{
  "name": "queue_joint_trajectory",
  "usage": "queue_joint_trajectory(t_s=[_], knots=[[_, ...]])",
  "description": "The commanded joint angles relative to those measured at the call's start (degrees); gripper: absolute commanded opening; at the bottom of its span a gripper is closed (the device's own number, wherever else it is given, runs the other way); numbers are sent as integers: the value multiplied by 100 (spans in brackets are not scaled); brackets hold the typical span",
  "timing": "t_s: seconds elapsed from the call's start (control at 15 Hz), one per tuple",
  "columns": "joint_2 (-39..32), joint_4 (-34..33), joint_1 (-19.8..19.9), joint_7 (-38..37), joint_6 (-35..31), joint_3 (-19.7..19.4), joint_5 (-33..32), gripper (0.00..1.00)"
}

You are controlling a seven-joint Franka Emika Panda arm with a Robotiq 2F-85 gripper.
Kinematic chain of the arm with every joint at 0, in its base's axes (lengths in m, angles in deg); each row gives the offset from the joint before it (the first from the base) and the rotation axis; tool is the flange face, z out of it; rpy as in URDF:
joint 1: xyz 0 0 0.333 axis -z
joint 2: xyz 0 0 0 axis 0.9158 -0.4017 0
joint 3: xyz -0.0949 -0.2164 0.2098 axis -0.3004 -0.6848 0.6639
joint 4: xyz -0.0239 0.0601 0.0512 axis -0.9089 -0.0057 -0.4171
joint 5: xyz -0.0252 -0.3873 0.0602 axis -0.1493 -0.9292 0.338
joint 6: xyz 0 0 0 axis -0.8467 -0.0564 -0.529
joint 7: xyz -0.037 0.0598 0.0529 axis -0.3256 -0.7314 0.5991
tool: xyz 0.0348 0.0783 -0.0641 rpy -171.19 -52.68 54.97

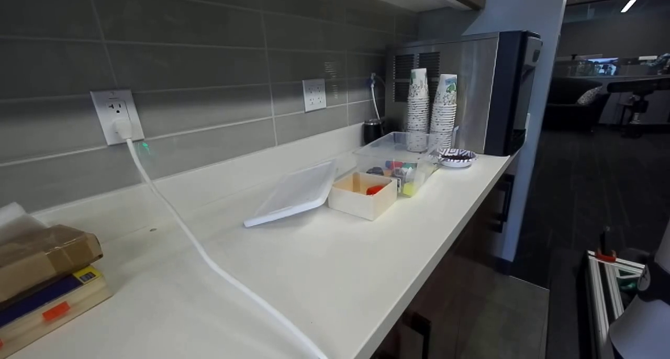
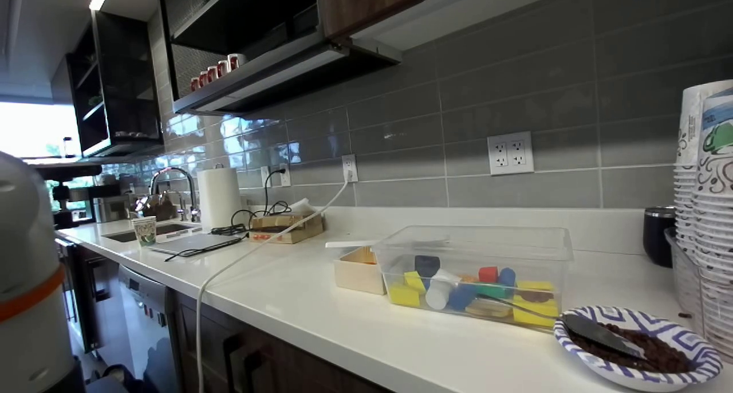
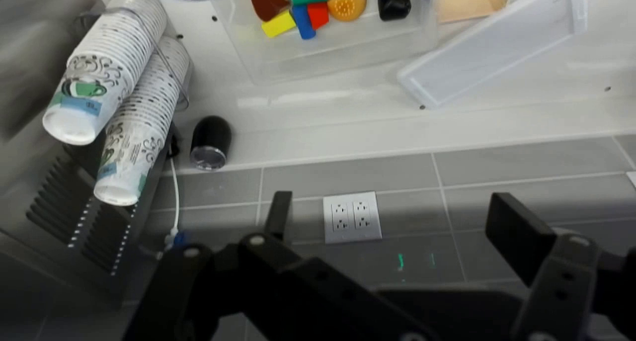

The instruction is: Open the left cabinet door then close it.

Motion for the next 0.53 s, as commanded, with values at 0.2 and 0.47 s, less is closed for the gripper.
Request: queue_joint_trajectory(t_s=[0.2,0.47], knots=[[-1143,-1559,-343,594,-317,-472,1093,100],[-1724,-2270,-326,773,-429,-724,1765,100]])
